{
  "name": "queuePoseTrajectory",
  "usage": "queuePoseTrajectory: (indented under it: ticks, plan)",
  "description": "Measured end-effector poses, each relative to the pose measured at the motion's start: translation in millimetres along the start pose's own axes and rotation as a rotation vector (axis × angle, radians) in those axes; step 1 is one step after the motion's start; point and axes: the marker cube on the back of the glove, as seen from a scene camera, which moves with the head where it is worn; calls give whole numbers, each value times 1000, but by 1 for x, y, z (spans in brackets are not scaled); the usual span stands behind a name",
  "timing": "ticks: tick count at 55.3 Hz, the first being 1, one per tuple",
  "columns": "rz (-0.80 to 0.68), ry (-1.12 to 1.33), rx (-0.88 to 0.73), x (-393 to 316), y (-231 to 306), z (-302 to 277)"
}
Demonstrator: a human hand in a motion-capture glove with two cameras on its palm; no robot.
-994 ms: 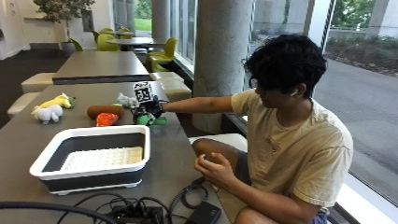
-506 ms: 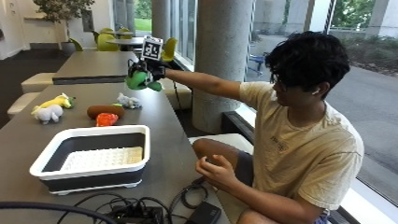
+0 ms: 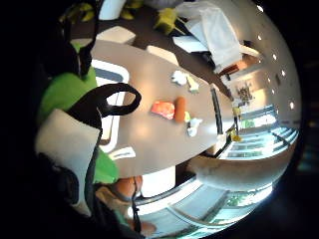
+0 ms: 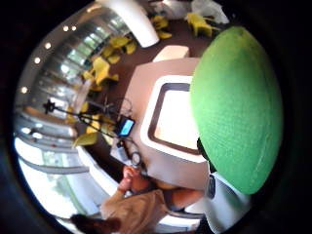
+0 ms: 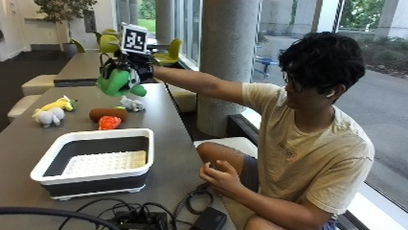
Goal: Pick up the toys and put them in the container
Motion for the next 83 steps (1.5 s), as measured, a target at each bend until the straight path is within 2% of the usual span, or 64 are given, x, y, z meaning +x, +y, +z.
queuePoseTrajectory:
  ticks: [5, 15, 31, 51, 57, 62, 72, 83]
  plan:
    - [-109, 36, -41, -25, -17, 16]
    - [-179, -20, -91, -67, -35, 49]
    - [-108, 103, -266, -74, -40, 83]
    - [-95, 119, -240, -35, -12, 71]
    - [-26, -39, -225, -27, 6, 71]
    - [-53, 73, -215, 6, 20, 67]
    - [2, 114, -202, 54, 55, 69]
    - [56, 42, -200, 108, 105, 93]
